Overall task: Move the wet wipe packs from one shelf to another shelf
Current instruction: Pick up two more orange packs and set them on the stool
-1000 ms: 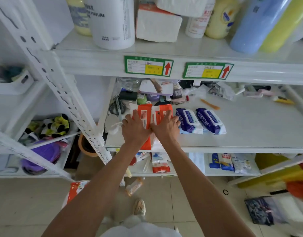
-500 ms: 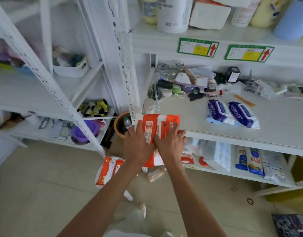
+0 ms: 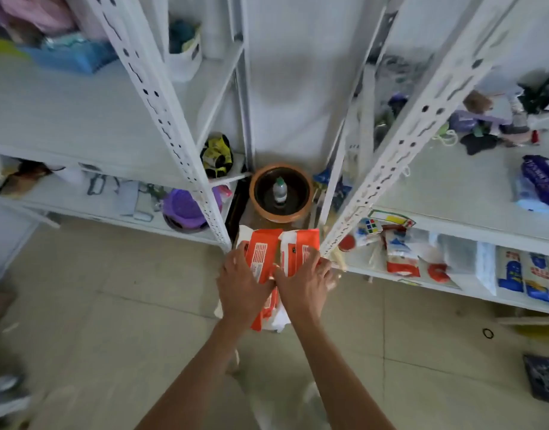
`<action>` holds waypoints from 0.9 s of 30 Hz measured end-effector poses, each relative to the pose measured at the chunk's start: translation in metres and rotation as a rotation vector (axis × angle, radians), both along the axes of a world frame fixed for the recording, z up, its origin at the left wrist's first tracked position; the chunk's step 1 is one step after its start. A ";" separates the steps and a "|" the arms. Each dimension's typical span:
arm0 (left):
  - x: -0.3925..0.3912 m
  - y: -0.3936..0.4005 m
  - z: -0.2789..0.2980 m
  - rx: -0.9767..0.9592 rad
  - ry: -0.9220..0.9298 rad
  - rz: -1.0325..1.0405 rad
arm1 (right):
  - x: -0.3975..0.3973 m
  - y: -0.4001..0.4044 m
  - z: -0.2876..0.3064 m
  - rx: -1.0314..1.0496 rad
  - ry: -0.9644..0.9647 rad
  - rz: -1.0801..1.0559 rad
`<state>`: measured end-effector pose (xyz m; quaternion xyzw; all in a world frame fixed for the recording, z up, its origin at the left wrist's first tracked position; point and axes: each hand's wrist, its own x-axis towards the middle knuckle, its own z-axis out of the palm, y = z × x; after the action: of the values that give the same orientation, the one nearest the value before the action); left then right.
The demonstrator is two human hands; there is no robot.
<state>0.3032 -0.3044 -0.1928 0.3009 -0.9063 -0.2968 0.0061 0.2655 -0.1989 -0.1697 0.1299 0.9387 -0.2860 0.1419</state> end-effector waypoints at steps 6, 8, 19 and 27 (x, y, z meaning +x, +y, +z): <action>-0.017 -0.062 -0.123 0.125 -0.154 -0.028 | -0.018 -0.061 -0.129 0.007 -0.091 0.003; -0.025 -0.067 -0.156 0.129 -0.151 -0.032 | -0.022 -0.070 -0.173 -0.002 -0.091 -0.018; -0.032 -0.067 -0.314 0.212 -0.062 0.057 | -0.031 -0.070 -0.320 0.107 -0.075 0.031; -0.019 -0.053 -0.356 0.198 -0.084 0.007 | -0.014 -0.057 -0.365 0.136 -0.115 0.036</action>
<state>0.2842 -0.3577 -0.5485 0.3154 -0.8709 -0.3719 -0.0607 0.2513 -0.2561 -0.5348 0.1387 0.9485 -0.2109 0.1916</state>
